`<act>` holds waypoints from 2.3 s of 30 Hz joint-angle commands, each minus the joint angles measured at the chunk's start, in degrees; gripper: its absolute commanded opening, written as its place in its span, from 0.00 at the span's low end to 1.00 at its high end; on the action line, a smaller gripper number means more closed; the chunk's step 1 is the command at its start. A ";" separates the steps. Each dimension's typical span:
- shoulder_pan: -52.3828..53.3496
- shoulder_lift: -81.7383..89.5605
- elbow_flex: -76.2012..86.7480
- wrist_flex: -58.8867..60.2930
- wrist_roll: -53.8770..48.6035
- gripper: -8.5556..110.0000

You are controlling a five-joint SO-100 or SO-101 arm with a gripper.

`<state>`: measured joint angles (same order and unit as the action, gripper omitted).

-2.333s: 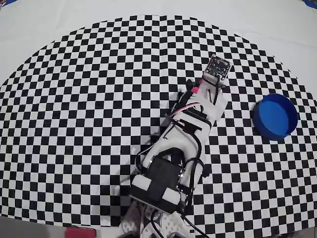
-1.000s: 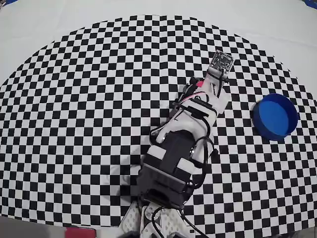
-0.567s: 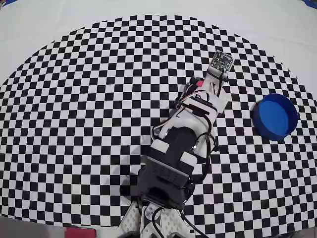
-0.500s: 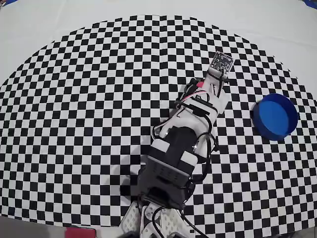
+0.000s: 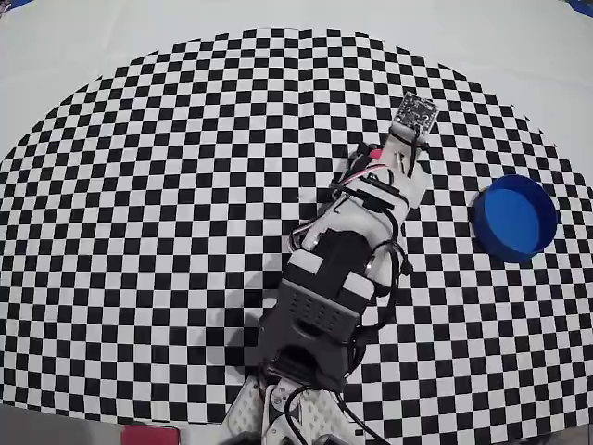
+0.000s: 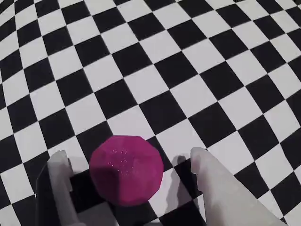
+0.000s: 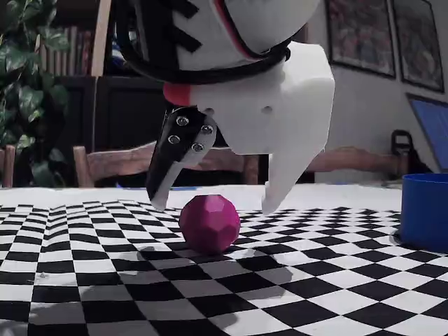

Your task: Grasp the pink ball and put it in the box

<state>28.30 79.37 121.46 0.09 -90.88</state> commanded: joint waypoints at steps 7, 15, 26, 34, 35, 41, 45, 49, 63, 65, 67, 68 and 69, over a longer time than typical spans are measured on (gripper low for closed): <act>0.35 -1.49 -4.04 0.18 0.35 0.33; 0.44 -3.16 -5.89 0.18 0.35 0.33; 0.35 -5.36 -7.47 0.18 0.35 0.32; 0.18 -5.98 -7.65 0.18 0.35 0.32; 0.09 -5.98 -7.82 0.18 0.35 0.32; -0.09 -6.50 -8.44 0.18 0.35 0.32; -0.09 -6.86 -8.53 0.18 0.35 0.32; -0.18 -7.47 -9.05 0.18 0.35 0.32; -0.70 -8.44 -9.84 0.18 0.35 0.32; -0.70 -8.44 -9.84 0.18 0.35 0.32; -0.79 -8.44 -9.84 0.18 0.35 0.32; -0.79 -8.44 -9.84 0.18 0.35 0.32; -0.79 -8.44 -9.84 0.18 0.35 0.32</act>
<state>27.86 70.49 113.73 0.09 -90.88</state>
